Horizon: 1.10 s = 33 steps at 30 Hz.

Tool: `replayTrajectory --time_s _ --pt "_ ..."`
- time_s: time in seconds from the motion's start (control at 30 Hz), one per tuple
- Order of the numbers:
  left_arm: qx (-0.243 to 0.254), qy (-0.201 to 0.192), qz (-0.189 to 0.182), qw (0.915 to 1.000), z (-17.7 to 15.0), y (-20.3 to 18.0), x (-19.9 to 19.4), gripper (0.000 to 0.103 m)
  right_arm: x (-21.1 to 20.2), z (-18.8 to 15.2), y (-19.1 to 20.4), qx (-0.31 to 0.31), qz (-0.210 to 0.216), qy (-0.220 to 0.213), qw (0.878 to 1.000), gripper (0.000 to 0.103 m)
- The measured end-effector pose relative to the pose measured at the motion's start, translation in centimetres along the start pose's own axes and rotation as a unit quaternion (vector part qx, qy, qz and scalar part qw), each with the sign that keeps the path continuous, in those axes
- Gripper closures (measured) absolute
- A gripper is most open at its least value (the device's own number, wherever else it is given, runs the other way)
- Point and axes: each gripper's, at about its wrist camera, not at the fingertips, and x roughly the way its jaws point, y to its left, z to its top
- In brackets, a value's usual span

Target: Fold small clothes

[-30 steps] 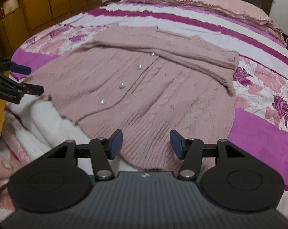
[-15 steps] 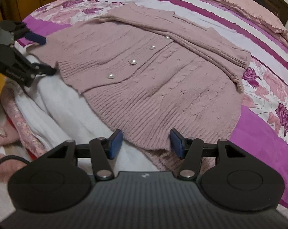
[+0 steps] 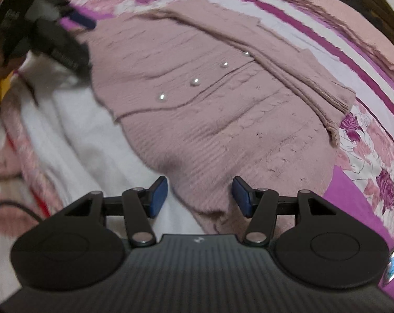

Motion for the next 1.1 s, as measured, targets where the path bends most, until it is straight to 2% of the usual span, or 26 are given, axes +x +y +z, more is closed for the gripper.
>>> replayTrajectory --time_s 0.1,0.2,0.43,0.6,0.7,0.8,0.87,0.93,1.07,1.1 --pt "-0.003 0.0 0.0 1.0 -0.2 0.1 0.1 0.008 0.0 -0.1 -0.2 -0.025 -0.012 0.012 1.0 0.046" --pt "0.001 0.0 0.001 1.0 -0.6 -0.1 0.0 0.008 0.6 0.0 -0.1 -0.028 -0.037 0.001 0.999 0.046" --pt "0.014 -0.006 0.006 0.9999 -1.9 -0.2 -0.4 0.008 1.8 0.4 -1.7 0.02 -0.108 -0.041 0.993 0.046" --pt "0.011 -0.015 0.013 0.9998 -2.3 -0.3 -0.6 0.008 1.9 -0.1 -2.1 0.039 -0.103 -0.044 0.993 0.046" --pt "0.031 -0.041 0.031 0.9982 -2.7 -1.0 -1.3 0.01 1.2 -0.8 -1.4 0.027 -0.105 -0.048 0.993 0.046" --pt "0.048 -0.062 0.034 0.9963 -3.0 -1.4 -1.9 0.02 0.6 -1.3 -1.3 0.026 -0.108 -0.057 0.992 0.046" --pt "0.054 -0.068 0.033 0.9957 -3.0 -1.7 -2.0 0.035 0.7 -1.6 -1.7 0.039 -0.113 -0.065 0.991 0.047" --pt "0.052 -0.063 0.021 0.9964 -2.9 -1.8 -1.6 0.045 1.0 -1.7 -2.2 0.059 -0.112 -0.07 0.989 0.047" --pt "0.05 -0.061 0.015 0.9968 -2.9 -1.9 -0.8 0.048 1.7 -1.7 -2.5 0.084 -0.103 -0.078 0.988 0.055" --pt "0.048 -0.062 0.015 0.9968 -2.8 -1.9 -0.6 0.048 1.8 -1.6 -2.5 0.087 -0.103 -0.081 0.988 0.062"
